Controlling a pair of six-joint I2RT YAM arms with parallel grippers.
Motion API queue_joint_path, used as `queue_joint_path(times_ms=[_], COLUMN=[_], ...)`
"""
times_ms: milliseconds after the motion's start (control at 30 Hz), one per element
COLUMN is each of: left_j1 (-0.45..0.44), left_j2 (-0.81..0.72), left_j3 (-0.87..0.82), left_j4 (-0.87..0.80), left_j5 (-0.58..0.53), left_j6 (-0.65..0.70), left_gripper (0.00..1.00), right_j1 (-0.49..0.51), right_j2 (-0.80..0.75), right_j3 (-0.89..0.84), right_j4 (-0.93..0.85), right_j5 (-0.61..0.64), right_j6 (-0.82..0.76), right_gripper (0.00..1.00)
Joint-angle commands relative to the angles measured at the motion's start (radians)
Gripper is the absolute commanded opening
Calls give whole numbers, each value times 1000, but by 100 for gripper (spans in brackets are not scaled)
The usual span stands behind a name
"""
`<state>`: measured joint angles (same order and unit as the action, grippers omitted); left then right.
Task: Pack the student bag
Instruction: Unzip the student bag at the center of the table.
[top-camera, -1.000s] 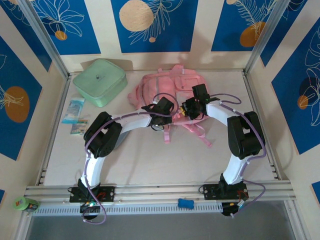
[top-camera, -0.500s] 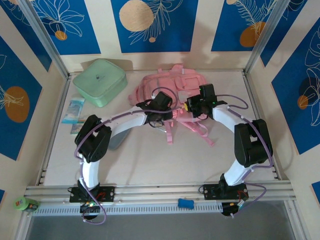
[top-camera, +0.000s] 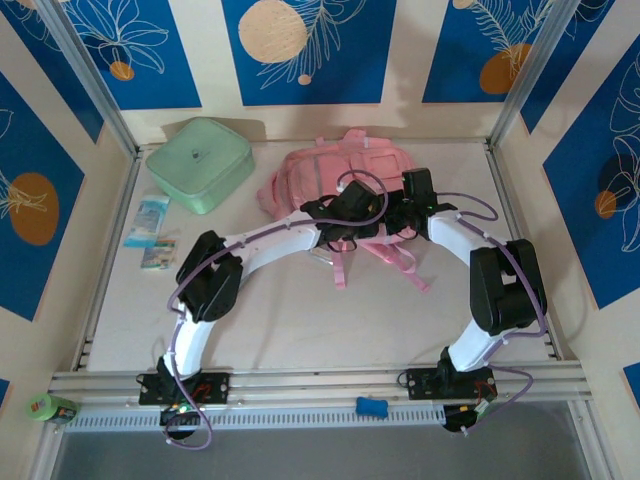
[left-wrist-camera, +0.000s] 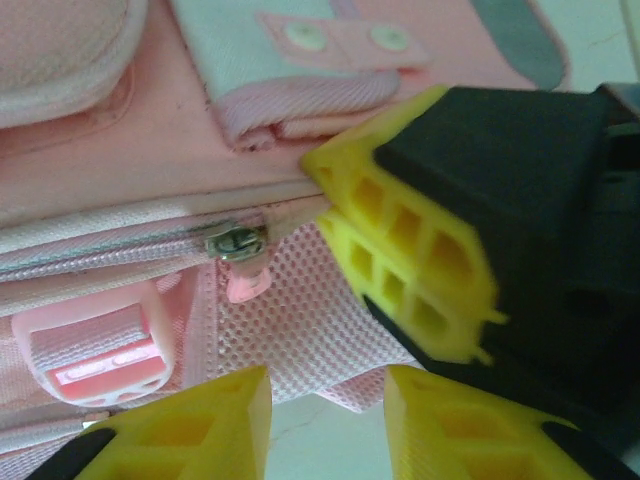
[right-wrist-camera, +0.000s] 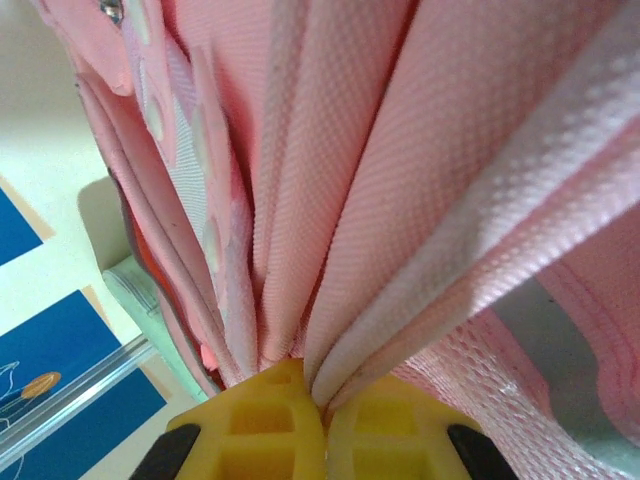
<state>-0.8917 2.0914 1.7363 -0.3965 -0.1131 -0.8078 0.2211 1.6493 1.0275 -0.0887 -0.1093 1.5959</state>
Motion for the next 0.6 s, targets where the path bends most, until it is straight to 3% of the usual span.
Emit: queue_joint_path(times_ms=[0, 400, 567], left_j1=[-3, 9, 13], left_j2=[47, 117, 144], left_j3=[30, 72, 134], left_j4=[-18, -8, 43], left_j5=[-18, -208, -294], left_j6=[-18, -40, 21], left_gripper=[34, 36, 33], right_j1=[7, 30, 43], right_j2=[-65, -92, -100], right_j3=[6, -2, -22], right_j4=[68, 83, 76], right_j5=[-83, -117, -117], right_j6=[44, 92, 89], right_gripper=[0, 0, 0])
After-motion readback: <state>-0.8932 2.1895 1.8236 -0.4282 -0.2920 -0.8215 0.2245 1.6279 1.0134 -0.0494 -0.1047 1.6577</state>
